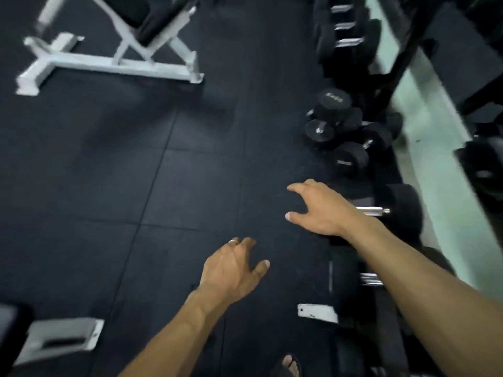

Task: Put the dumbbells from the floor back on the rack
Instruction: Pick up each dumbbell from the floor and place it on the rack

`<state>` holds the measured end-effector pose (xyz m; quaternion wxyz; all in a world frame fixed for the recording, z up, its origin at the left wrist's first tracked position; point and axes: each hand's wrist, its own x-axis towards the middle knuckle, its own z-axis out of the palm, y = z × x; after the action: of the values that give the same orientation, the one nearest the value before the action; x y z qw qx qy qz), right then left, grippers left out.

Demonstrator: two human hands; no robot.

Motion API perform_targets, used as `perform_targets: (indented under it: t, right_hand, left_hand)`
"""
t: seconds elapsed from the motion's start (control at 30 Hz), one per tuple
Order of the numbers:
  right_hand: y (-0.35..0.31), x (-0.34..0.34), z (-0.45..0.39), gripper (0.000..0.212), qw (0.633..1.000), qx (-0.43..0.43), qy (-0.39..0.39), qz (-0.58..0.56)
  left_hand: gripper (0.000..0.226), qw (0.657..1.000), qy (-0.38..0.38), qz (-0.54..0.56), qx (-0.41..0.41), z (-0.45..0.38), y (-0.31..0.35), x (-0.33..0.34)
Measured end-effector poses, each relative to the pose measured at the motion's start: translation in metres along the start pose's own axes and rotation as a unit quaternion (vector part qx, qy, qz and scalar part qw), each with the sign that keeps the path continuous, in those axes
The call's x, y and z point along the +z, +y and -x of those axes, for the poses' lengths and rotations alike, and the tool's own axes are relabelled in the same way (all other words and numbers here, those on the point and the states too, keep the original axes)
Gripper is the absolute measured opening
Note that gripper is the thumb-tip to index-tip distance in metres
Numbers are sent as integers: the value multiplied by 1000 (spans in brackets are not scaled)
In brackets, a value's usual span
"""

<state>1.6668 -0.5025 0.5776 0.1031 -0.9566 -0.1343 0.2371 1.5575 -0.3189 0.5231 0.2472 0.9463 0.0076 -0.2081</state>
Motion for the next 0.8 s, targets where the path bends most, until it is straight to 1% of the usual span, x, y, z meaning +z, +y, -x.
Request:
perform_targets:
  t: [0.2, 0.37, 0.47, 0.57, 0.63, 0.7, 0.8]
  right_hand:
    - [-97, 125, -55, 73, 995, -44, -90, 8]
    - [-139, 238, -97, 73, 984, -60, -166, 13]
    - [-148, 302, -125, 73, 976, -64, -207, 17]
    - [-148, 366, -155, 74, 967, -73, -244, 25]
    - [-143, 412, -177, 74, 960, -83, -264, 33]
    - [-136, 456, -195, 75, 955, -85, -281, 40]
    - [-122, 515, -217, 80, 951, -83, -294, 46]
  left_hand:
    - [55, 994, -44, 31, -91, 23, -142, 35]
    - [58, 978, -95, 79, -168, 32, -233, 106]
    - [56, 960, -137, 118, -212, 34, -272, 163]
    - [58, 941, -150, 163, -255, 26, -304, 223]
    - [59, 929, -140, 186, -287, 13, -324, 261]
    - [55, 919, -126, 211, -308, -4, -344, 295]
    - [49, 913, -90, 229, -325, -29, -375, 342]
